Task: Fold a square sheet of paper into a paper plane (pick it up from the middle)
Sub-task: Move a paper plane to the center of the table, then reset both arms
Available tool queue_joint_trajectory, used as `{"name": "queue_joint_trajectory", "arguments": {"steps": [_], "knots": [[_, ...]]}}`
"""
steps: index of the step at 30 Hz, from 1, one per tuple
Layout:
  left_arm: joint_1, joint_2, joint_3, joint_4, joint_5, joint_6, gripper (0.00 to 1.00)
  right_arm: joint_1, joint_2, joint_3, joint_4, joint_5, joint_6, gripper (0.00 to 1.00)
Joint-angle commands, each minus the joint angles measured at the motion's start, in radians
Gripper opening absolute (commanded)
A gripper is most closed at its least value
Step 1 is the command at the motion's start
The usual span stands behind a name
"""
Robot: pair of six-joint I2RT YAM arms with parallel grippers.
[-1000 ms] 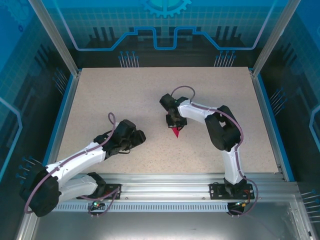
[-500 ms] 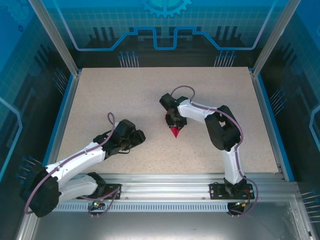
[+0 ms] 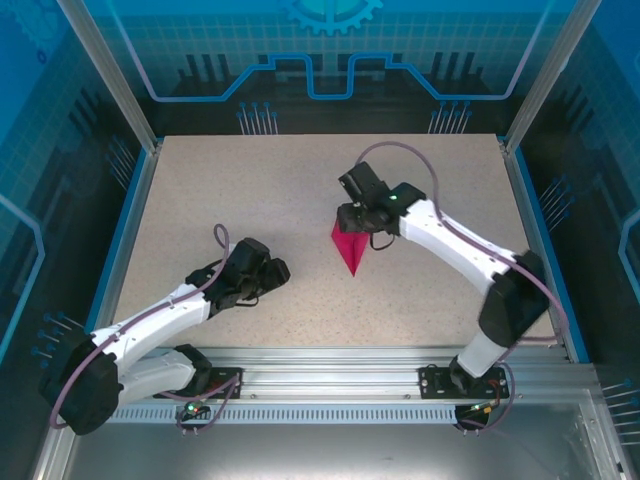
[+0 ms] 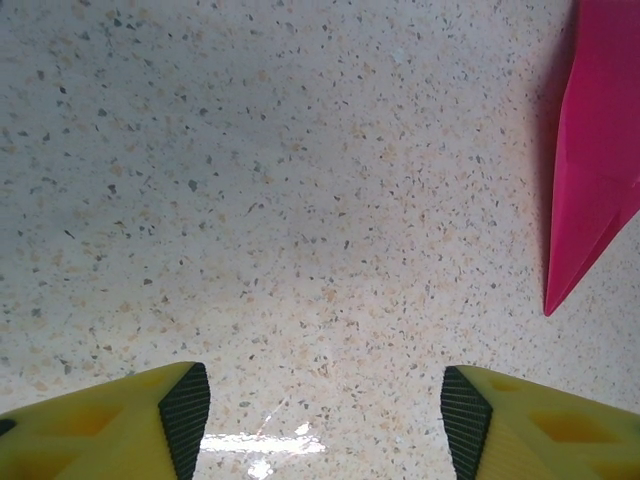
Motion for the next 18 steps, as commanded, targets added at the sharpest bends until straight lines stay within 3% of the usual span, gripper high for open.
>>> {"name": "queue_joint_trajectory", "arguments": {"steps": [1, 7, 10, 13, 18], "knots": [[0.009, -0.035, 0.025, -0.033, -0.052, 0.046, 0.69, 0.032, -0.175, -0.103, 0.035, 0.188, -0.035, 0.63], [0.015, -0.107, 0.006, -0.041, -0.155, 0.108, 0.79, 0.01, -0.527, -0.378, 0.205, 0.456, -0.095, 0.93], [0.022, -0.145, 0.002, -0.05, -0.226, 0.162, 0.86, -0.049, -0.647, -0.508, 0.297, 0.515, -0.175, 0.99], [0.032, -0.177, 0.007, -0.06, -0.3, 0.225, 0.95, -0.171, -0.691, -0.669, 0.431, 0.472, -0.295, 1.0], [0.066, -0.204, -0.028, 0.011, -0.471, 0.387, 0.99, -0.417, -0.62, -0.856, 0.611, 0.245, -0.339, 0.99]]}}
